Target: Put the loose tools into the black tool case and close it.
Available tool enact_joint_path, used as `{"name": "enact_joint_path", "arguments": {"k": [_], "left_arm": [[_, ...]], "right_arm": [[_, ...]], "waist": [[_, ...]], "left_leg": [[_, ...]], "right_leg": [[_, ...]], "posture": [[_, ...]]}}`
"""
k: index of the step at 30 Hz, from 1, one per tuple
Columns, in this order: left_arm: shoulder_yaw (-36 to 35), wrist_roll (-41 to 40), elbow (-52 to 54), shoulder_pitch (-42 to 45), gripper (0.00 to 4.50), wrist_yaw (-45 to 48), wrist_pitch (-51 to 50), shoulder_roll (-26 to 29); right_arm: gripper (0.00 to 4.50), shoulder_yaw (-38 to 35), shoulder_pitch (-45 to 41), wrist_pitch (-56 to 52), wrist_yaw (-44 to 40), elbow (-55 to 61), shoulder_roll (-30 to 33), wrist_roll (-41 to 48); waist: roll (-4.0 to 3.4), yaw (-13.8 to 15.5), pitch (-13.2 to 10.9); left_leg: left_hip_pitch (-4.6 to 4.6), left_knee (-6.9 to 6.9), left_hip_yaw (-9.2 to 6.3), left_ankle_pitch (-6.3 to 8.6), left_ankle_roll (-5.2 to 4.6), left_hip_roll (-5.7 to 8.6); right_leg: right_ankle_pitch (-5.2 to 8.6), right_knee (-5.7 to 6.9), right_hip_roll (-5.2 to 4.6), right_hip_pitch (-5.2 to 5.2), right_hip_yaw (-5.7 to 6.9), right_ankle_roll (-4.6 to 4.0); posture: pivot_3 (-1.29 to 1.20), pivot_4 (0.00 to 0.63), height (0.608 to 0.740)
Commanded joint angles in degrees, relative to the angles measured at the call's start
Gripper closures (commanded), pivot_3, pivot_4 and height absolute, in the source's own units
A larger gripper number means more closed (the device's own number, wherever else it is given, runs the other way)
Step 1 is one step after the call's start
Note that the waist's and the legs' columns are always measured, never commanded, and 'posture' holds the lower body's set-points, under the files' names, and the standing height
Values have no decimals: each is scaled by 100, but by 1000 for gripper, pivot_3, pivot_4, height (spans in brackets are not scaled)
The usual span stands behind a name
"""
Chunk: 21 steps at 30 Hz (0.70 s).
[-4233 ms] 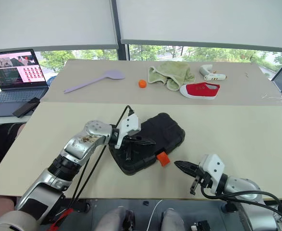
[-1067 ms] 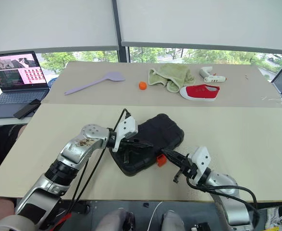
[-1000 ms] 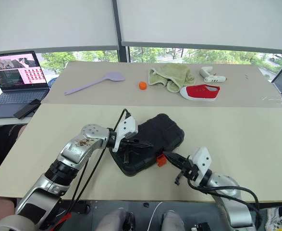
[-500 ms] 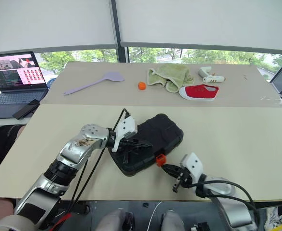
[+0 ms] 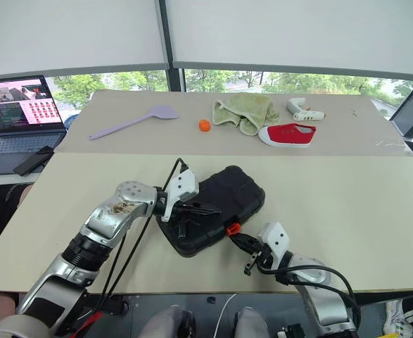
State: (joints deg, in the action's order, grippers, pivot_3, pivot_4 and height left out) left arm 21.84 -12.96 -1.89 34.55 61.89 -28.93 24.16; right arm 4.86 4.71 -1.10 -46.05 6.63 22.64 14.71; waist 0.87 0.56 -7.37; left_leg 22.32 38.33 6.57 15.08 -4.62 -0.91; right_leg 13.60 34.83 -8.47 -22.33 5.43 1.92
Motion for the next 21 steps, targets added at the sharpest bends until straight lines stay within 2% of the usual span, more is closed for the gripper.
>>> {"name": "enact_joint_path", "arguments": {"k": [1,10,21], "left_arm": [[507,358,-561,-394,4418,3,-425,114],[548,364,-566,-403,4418,34,-420,93],[572,377,-626,-379,4418,28,-382,45]], "right_arm": [[4500,-214,-25,292,-38,497,-7,303],[4500,-337,128,-234,-247,1019,449,557],[4500,-70,-370,-77,-133,392,283,222]], "waist": [[-3,7,-2],[-29,14,-11],[-25,4,-9]], "left_leg": [[0,-1,0,0,0,0],[2,-6,0,0,1,0],[-1,-10,0,1,1,0]], "right_leg": [[0,0,0,0,0,-1],[3,-4,-3,-2,2,-4],[1,-11,-3,-1,3,-2]], "posture": [[0,150,740],[0,150,740],[0,150,740]]}}
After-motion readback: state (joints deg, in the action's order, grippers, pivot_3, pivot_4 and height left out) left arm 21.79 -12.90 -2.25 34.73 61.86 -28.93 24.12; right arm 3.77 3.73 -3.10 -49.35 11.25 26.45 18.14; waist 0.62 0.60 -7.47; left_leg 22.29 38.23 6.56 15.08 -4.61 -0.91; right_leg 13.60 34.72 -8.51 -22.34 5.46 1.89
